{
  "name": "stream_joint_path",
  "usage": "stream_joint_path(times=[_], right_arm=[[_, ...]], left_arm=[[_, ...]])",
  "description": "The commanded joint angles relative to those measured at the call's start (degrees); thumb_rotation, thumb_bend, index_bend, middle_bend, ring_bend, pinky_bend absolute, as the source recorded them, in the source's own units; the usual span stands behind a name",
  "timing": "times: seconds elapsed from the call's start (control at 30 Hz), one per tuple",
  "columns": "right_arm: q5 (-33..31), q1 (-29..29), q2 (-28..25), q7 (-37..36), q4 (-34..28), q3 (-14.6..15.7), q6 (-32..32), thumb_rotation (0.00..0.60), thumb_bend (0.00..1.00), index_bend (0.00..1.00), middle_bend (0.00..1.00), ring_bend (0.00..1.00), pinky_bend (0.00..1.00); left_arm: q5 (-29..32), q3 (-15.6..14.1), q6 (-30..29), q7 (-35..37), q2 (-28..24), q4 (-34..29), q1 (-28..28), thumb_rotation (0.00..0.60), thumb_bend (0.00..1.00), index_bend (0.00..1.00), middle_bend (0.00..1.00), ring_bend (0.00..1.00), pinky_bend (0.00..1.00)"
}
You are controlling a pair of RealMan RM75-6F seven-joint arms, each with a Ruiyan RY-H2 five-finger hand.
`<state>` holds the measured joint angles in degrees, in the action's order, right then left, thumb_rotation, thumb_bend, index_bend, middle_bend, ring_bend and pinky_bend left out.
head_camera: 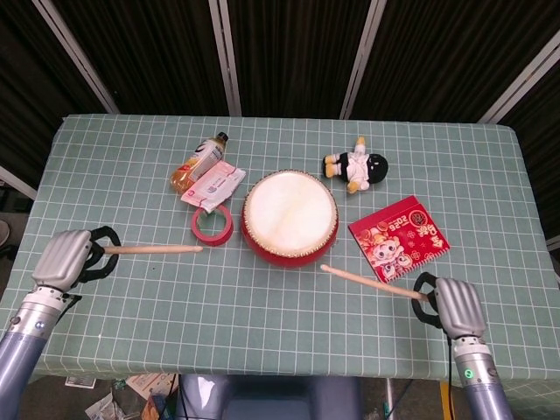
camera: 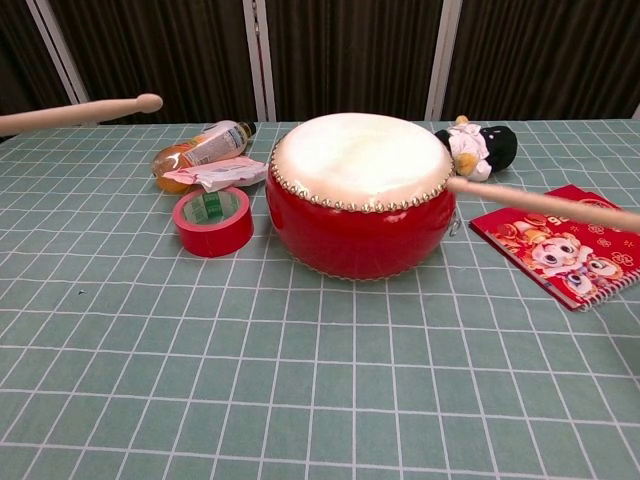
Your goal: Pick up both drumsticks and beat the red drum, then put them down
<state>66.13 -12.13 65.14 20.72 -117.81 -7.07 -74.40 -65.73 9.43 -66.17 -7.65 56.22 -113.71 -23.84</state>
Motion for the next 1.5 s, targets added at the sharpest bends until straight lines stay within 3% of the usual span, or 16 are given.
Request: stream_joint_path(times=[0.03,0.23,0.47,0.77,1.03,1.17,1.3,1.37,1.5], right_arm=[[-1.9,0.7,-6.6,-7.2,-5.6,-2.7,1.1,0.6,0.92,1.0,1.0,1.0,1.0],[-3.0,0.1,-10.7,-11.0,-7.4,-4.2,2.2,0.6,0.92,1.0,1.0,1.0,1.0],[-3.7,-0.8,-11.7,-12.3,-6.4,-3.8,4.0,0.6,0.92,1.0,1.0,1.0,1.0],[-5.1,-1.7,-12.0,-14.1,-4.8,-3.7,5.2,0.6,0.92,1.0,1.0,1.0,1.0],[-5.8,-2.5,-12.0,-14.5,-4.1,-3.2,6.1,0.6,0.92,1.0,1.0,1.0,1.0],[-6.0,-2.7,-12.1,-14.7,-4.1,-2.9,6.5,0.6,0.92,1.0,1.0,1.0,1.0],[-5.9,-2.8,-11.8,-15.1,-3.6,-2.7,6.5,0.6,0.92,1.0,1.0,1.0,1.0],[-6.1,-2.9,-11.8,-15.3,-3.4,-2.7,6.6,0.6,0.92,1.0,1.0,1.0,1.0],[-6.7,-3.0,-11.9,-15.7,-3.0,-2.6,6.7,0.6,0.92,1.0,1.0,1.0,1.0]], left_arm=[[1.1,1.7,1.5,-1.4,-0.9,-0.8,-2.1,0.6,0.62,0.74,1.0,1.0,1.0],[6.7,6.0,5.3,-7.0,-1.0,-0.8,-8.9,0.6,0.62,0.75,1.0,1.0,1.0],[18.1,10.4,7.1,-14.2,4.1,2.9,-18.3,0.6,0.62,0.75,1.0,1.0,1.0],[33.3,13.9,5.4,-26.0,13.8,10.7,-31.8,0.6,0.62,0.75,1.0,1.0,1.0],[39.9,14.6,1.8,-31.8,20.0,16.0,-38.2,0.6,0.63,0.75,1.0,1.0,1.0],[42.3,13.5,1.5,-34.1,23.6,19.9,-40.6,0.6,0.63,0.75,1.0,1.0,1.0],[43.4,9.1,2.2,-39.6,28.6,26.1,-43.0,0.6,0.64,0.75,1.0,1.0,1.0],[46.4,5.6,2.8,-46.4,30.2,28.7,-44.7,0.6,0.64,0.75,1.0,1.0,1.0],[59.2,-0.9,-1.0,-69.3,31.8,30.5,-50.8,0.6,0.64,0.76,1.0,1.0,1.0]])
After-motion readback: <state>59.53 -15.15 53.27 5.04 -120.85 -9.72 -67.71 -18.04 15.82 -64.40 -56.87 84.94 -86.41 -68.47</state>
